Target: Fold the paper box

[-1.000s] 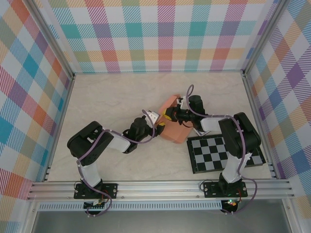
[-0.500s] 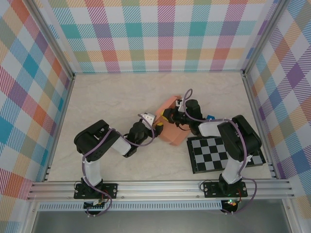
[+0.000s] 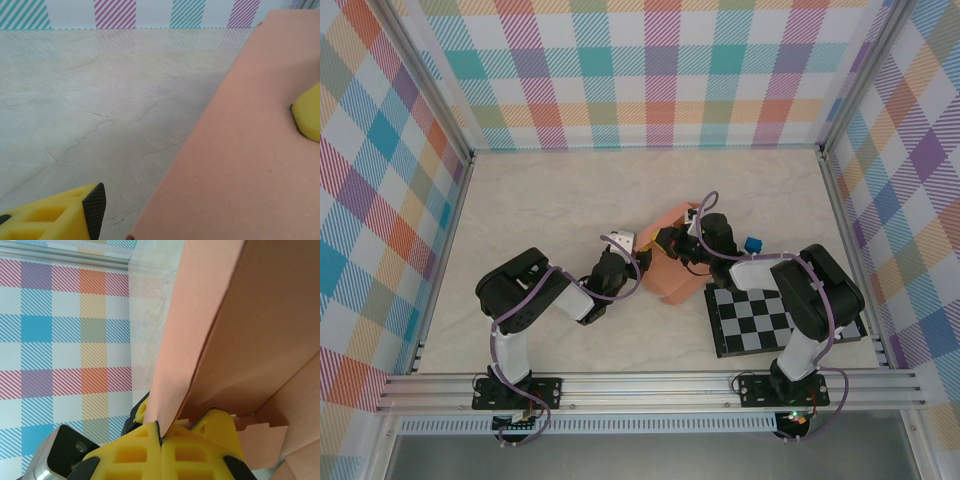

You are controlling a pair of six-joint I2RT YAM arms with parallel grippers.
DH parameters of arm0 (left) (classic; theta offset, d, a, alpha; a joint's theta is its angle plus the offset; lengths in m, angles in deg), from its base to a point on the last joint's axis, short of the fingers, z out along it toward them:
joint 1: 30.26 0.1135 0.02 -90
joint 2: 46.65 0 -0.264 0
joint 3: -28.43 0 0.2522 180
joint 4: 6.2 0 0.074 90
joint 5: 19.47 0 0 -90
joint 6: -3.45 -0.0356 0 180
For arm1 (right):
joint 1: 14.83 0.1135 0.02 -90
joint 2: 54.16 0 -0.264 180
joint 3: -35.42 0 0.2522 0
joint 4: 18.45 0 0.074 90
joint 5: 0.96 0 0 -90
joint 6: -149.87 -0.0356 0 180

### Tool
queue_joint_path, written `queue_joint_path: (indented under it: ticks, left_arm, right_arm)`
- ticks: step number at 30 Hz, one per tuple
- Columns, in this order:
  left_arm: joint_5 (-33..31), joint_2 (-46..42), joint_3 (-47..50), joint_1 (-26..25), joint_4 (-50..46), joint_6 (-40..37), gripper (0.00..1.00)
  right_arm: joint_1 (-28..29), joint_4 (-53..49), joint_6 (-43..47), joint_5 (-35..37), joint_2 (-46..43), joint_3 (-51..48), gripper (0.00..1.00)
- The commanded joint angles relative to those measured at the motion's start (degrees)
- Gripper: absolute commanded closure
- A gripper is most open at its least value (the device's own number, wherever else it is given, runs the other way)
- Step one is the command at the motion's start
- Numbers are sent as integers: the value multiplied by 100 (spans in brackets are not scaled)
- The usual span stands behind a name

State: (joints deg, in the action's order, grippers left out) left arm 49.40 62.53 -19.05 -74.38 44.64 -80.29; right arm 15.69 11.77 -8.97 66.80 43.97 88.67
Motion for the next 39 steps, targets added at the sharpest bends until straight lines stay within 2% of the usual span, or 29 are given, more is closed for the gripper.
queue_joint_path:
  ticks: [1,7,13,20,29,36,39]
  left_arm:
    - [-524,24,-79,-25,90,191,39]
    - [-877,-27,-194,-13,-257,351,36]
    - [-1034,-29,-479,-15,-812,467,45]
    - [-972,19,-514,2,-774,404,50]
    - [-978,127,-584,178,-901,612,62]
    - [-930,94,-575,202,-938,574,63]
    - [-862,43,-581,204,-975,501,63]
  right_arm:
    - [87,-66,-96,336,-82,-203,100]
    - [273,-235,-262,911,-220,-266,100]
    - [561,-477,-366,1528,-427,-202,100]
    - [744,-742,-356,2004,-628,-256,100]
    - [806,-733,-499,1999,-704,-517,84]
    - [794,-1544,-240,2160,-1416,-615,68]
    - [657,-2415,269,2208,-1919,-464,61]
